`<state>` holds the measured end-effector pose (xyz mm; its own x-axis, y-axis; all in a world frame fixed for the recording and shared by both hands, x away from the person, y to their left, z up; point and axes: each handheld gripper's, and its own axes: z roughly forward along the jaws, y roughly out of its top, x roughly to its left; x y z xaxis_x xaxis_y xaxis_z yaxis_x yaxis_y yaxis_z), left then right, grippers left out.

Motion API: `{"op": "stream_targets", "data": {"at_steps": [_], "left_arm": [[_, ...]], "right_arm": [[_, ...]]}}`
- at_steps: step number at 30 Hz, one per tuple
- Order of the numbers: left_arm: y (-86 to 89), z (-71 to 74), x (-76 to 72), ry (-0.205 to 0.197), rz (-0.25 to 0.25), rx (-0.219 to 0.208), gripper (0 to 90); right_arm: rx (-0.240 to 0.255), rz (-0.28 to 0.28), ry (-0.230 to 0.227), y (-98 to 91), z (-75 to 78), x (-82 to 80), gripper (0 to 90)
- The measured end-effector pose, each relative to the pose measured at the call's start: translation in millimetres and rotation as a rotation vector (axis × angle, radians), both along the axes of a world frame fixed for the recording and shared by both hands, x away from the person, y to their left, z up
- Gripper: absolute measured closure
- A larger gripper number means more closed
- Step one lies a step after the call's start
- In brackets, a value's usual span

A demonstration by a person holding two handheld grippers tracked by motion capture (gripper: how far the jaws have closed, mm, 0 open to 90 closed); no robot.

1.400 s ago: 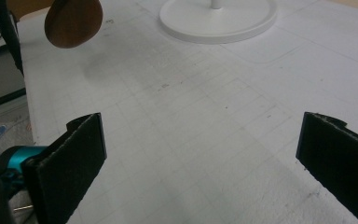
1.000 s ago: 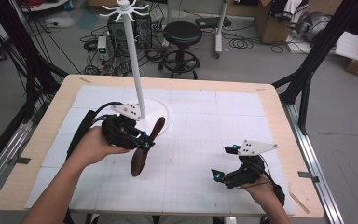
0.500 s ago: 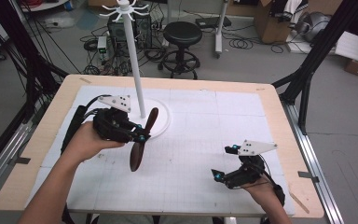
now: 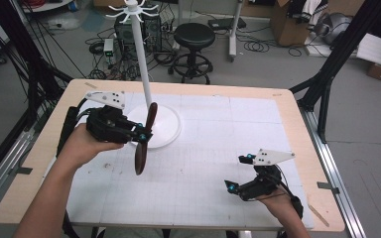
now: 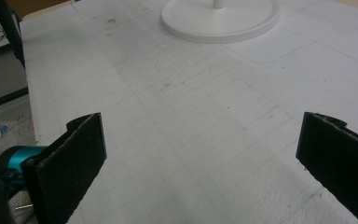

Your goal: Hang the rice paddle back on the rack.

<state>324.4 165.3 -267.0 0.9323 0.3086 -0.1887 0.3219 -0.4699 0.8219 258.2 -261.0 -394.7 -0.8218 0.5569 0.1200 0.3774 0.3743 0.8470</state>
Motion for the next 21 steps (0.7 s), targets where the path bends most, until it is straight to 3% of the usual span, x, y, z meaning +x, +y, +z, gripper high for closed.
{"op": "stream_targets", "data": {"at_steps": [21], "left_arm": [[42.0, 30.4, 11.5, -0.035, 0.088, -0.093, 77.8]], "right_arm": [[0.005, 0.006, 0.007, 1.1, -1.4, 0.5, 0.5]]}}
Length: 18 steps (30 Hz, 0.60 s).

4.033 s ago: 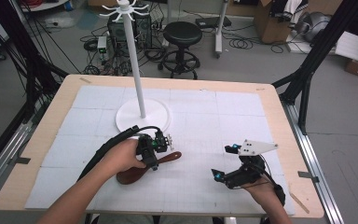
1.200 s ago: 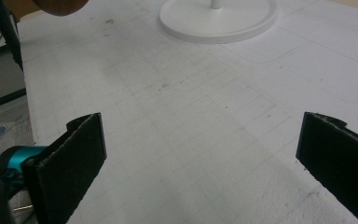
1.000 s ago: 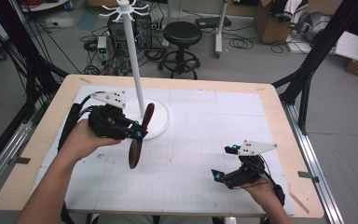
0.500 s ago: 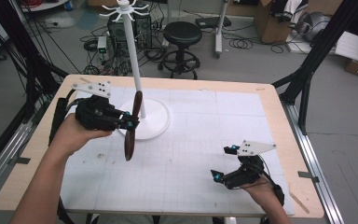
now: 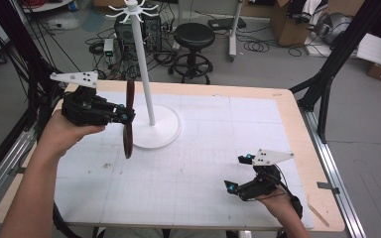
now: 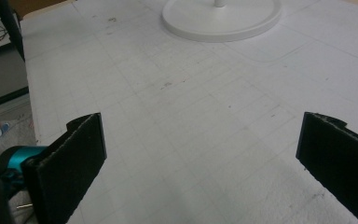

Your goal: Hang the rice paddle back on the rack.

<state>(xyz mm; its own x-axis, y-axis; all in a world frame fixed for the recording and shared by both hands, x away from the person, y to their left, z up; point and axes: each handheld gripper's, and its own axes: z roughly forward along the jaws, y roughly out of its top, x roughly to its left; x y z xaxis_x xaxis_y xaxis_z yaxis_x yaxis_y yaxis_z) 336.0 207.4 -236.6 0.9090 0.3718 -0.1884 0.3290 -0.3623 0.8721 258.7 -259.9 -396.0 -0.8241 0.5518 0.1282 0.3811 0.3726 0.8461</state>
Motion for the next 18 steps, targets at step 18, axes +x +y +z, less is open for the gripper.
{"op": "stream_targets", "data": {"at_steps": [18], "left_arm": [[21.4, 26.9, 15.4, -0.039, 0.060, -0.026, 77.8]], "right_arm": [[-0.002, -0.002, 0.003, -0.6, -0.5, 0.2, 0.5]]}}
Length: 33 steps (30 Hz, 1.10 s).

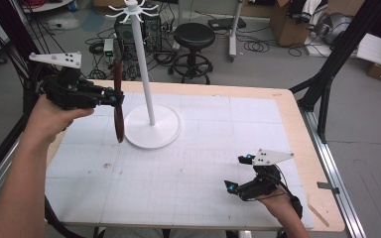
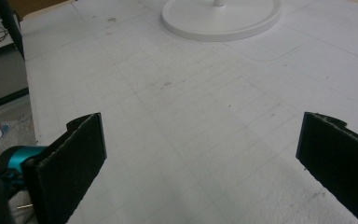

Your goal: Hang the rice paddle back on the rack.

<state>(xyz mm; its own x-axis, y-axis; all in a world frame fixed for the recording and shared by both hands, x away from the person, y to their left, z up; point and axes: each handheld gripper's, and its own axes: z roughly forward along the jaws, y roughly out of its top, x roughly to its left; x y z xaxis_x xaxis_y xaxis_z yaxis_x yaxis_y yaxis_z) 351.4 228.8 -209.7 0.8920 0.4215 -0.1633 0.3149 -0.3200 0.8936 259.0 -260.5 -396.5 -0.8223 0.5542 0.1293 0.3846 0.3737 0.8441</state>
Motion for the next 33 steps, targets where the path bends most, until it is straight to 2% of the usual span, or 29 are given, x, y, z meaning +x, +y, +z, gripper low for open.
{"op": "stream_targets", "data": {"at_steps": [11, 21, 33], "left_arm": [[9.8, 13.6, 9.6, -0.011, 0.021, -0.027, 77.8], [13.5, 24.5, 21.2, -0.008, 0.023, -0.010, 77.8], [18.3, 33.6, 41.6, -0.011, 0.036, -0.028, 77.8]], "right_arm": [[0.001, -0.003, 0.000, -0.3, -0.3, 0.2, 0.5], [0.004, -0.006, 0.004, -0.4, -0.5, 0.0, 0.5], [0.003, -0.006, 0.007, 0.6, -0.8, 1.5, 0.5]]}}
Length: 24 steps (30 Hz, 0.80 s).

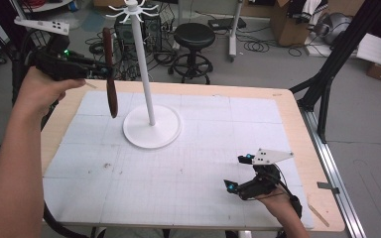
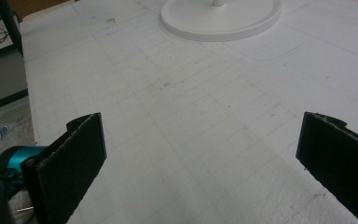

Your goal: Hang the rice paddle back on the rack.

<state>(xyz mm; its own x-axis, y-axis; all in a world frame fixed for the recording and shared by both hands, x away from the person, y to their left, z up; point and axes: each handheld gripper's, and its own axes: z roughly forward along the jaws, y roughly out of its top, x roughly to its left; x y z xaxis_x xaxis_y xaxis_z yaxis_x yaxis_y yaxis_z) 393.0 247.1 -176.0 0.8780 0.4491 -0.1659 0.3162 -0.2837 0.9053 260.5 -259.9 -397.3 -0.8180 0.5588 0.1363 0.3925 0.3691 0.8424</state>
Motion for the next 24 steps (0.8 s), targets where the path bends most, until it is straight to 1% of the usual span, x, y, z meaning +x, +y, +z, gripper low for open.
{"op": "stream_targets", "data": {"at_steps": [2, 7, 12, 15, 17, 20, 23, 24], "left_arm": [[0.6, 2.4, 2.4, -0.002, 0.003, 0.004, 77.8], [2.2, 7.2, 8.4, 0.008, 0.013, 0.005, 77.8], [5.6, 13.4, 12.6, 0.012, 0.017, -0.008, 77.8], [6.5, 16.0, 16.0, 0.015, 0.025, 0.006, 77.8], [7.3, 17.9, 18.3, 0.017, 0.031, -0.001, 77.8], [9.1, 19.7, 21.5, 0.021, 0.033, -0.012, 77.8], [9.4, 19.7, 24.5, 0.026, 0.040, -0.010, 77.8], [9.9, 19.6, 25.5, 0.028, 0.041, -0.007, 77.8]], "right_arm": [[-0.001, 0.003, -0.002, -0.4, -0.6, 0.7, 0.5], [0.001, 0.003, -0.001, -0.3, -0.5, 1.0, 0.5], [-0.001, 0.006, 0.001, 1.2, -0.7, 0.9, 0.5], [0.000, 0.007, 0.003, 1.8, -0.7, 1.2, 0.5], [0.002, 0.008, 0.003, 2.3, -0.4, 0.8, 0.5], [0.000, 0.007, -0.001, 1.9, -0.3, 0.4, 0.5], [0.004, 0.006, 0.003, 0.6, -0.4, 0.5, 0.5], [0.002, 0.004, -0.003, 0.2, -0.4, 0.8, 0.5]]}}
